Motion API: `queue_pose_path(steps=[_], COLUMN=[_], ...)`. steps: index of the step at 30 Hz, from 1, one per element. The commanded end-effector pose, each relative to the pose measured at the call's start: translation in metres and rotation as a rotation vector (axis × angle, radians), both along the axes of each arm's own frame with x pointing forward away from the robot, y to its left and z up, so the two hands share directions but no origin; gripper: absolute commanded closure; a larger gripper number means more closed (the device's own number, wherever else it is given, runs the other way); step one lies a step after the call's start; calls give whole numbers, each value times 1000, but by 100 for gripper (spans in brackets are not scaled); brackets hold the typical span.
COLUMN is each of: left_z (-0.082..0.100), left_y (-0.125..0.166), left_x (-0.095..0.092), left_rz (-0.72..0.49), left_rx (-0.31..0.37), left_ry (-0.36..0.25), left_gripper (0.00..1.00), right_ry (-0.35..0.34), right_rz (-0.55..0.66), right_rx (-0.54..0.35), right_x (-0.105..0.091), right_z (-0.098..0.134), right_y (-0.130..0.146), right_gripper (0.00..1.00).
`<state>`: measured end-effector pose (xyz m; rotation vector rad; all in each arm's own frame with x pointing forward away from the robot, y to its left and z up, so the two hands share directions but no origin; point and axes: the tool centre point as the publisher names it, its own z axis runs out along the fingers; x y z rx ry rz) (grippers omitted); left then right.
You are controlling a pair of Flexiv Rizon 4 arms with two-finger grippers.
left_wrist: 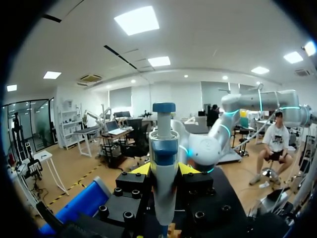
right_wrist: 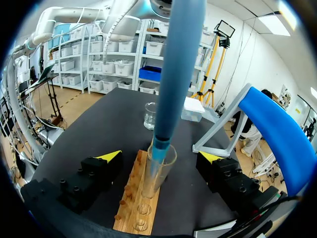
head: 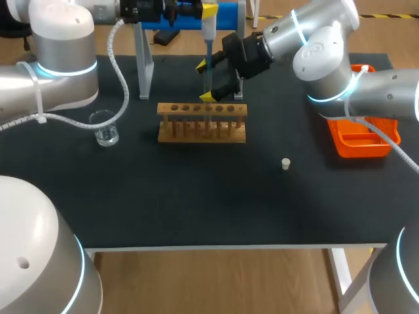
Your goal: Invert the test tube, pick up the pipette, mount the tip to pipette, aspirate from beaker and dispense into the tube, eject the tip, return the pipette, and cap with the stopper.
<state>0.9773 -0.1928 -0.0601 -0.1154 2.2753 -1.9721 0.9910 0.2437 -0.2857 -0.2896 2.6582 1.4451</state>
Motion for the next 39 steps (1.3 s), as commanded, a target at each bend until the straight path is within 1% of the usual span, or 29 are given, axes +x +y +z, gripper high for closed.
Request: queue_pose_path(steps=[1, 18, 28, 39], left_z=[-1, -6, -9, -11], left_y=[1, 1, 0, 0], left_x=[2, 2, 1, 2], left_rz=[-4, 1, 1, 7], left_rx=[3, 6, 23, 21], left_ry=[3, 13, 12, 10], left_gripper=[100, 100, 100, 100], right_ry=[1, 1, 1, 1], right_rz=[1, 1, 1, 1], right_rx=[-2, -2, -2, -2], right_x=[0, 0, 0, 0], right_z=[1, 1, 1, 1], right_y=[-1, -1, -1, -1], right_gripper=[0, 0, 0, 0])
